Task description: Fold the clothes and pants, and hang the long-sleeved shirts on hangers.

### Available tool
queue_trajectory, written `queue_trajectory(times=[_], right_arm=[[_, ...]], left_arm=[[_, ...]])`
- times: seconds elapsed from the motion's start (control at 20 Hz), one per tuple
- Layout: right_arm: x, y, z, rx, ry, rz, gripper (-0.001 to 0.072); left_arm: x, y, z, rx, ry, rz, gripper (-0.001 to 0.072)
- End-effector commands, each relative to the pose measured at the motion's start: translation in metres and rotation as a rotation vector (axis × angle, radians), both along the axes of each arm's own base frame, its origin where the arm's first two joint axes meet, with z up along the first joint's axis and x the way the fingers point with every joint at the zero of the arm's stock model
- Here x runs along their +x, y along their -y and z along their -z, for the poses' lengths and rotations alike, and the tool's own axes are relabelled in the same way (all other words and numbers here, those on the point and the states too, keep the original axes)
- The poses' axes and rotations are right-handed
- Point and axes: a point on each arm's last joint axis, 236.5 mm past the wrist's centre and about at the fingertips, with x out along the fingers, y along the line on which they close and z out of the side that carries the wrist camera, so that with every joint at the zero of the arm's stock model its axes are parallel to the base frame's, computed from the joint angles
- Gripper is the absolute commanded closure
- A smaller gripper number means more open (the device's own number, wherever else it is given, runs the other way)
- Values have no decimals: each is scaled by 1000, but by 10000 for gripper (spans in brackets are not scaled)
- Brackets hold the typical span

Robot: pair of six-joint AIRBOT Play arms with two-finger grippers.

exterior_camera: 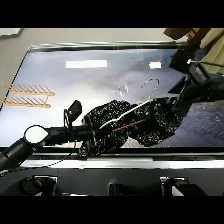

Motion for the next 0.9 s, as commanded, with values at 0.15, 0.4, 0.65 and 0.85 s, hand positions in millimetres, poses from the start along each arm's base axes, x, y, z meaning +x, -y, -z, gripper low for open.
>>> queue_trajectory(times=[0.15,0.4,0.65,0.85], right_arm=[[8,-8,19,9,-49,-65,211],[7,-17,19,36,-56,-101,428],[-9,-23,19,57,-104,-133,674],[-18,-20,5,43,-57,-131,676]], left_arm=[[0,0,0,0,0,0,689],[0,0,0,0,0,0,689],[1,0,0,0,0,-2,688],[8,-2,-1,-1,9,-29,685]])
